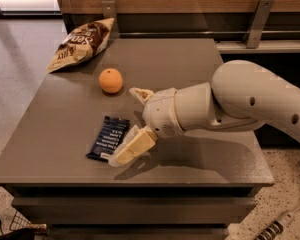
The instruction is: Move rxbar blueberry near brown chip bag
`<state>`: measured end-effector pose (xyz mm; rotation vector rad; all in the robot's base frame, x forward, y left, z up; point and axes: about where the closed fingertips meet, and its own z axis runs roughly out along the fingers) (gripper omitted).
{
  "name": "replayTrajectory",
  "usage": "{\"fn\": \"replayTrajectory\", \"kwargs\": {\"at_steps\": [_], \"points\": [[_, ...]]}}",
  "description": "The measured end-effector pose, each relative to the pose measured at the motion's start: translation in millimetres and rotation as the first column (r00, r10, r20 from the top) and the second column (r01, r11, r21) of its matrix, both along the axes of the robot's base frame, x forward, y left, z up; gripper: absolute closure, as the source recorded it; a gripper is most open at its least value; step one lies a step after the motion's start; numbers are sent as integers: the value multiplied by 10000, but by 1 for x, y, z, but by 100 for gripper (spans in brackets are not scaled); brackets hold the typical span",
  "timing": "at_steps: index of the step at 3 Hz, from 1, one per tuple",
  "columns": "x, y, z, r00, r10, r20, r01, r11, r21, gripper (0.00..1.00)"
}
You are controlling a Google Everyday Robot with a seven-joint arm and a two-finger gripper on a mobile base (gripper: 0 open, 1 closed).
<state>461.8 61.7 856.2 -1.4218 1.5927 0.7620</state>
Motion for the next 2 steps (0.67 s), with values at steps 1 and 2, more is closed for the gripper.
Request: {"fn": "replayTrajectory", "kwargs": {"at_steps": [1, 2], "points": [[1, 15, -6, 10000, 99, 9, -99, 9999, 46, 0], [0, 22, -15, 9999, 100, -43, -99, 9999, 104, 0]]}}
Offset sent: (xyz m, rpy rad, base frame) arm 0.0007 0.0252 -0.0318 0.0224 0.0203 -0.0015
